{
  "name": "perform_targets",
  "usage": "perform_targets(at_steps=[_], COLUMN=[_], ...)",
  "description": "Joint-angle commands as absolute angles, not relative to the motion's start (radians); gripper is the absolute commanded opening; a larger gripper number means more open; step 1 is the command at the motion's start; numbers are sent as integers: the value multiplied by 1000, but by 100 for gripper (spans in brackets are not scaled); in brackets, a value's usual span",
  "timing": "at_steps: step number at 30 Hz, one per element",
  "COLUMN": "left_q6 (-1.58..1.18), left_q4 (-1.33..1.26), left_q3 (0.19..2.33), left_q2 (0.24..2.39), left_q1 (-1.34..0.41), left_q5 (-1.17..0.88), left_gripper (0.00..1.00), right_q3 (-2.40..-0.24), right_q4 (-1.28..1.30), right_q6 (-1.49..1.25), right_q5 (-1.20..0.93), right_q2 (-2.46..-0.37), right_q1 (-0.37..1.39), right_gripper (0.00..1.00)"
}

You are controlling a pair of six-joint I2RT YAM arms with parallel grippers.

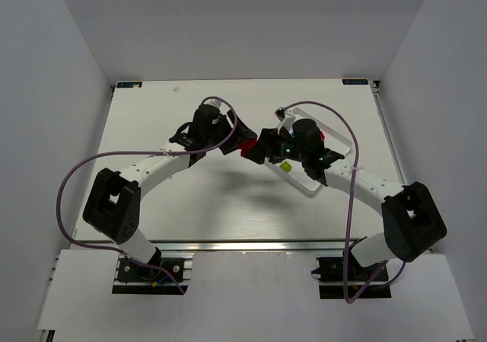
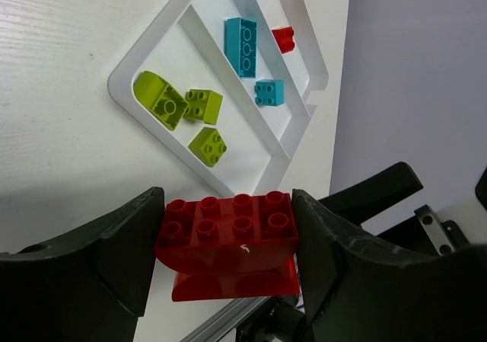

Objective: Sort the legos into containers by color

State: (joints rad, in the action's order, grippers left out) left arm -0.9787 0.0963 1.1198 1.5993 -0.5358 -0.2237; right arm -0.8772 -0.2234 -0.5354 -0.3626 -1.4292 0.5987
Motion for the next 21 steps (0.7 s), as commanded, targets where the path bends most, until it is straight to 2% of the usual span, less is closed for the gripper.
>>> perform_targets(at_steps=[1, 5, 10, 17, 21], left_q6=[-985, -985, -985, -988, -985], left_q4=[84, 81, 74, 66, 69], left_q3=[1160, 1155, 1140, 1132, 1137], left_q2=[1598, 1595, 1591, 1591, 1591], left_q1=[-554, -564, -565, -574, -574], left_q5=[-210, -209, -207, -206, -195], left_gripper=[22, 22, 22, 22, 22], right_q3=[-904, -900, -887, -887, -884], right_q4=[-311, -341, -373, -388, -390], right_q6=[-511, -506, -511, -551, -557], right_q5=[-285, -268, -226, -225, -232], right_q2=[-1451, -1473, -1471, -1486, -1494], right_q1=[606, 606, 606, 604, 603], right_gripper=[81, 76, 64, 60, 48])
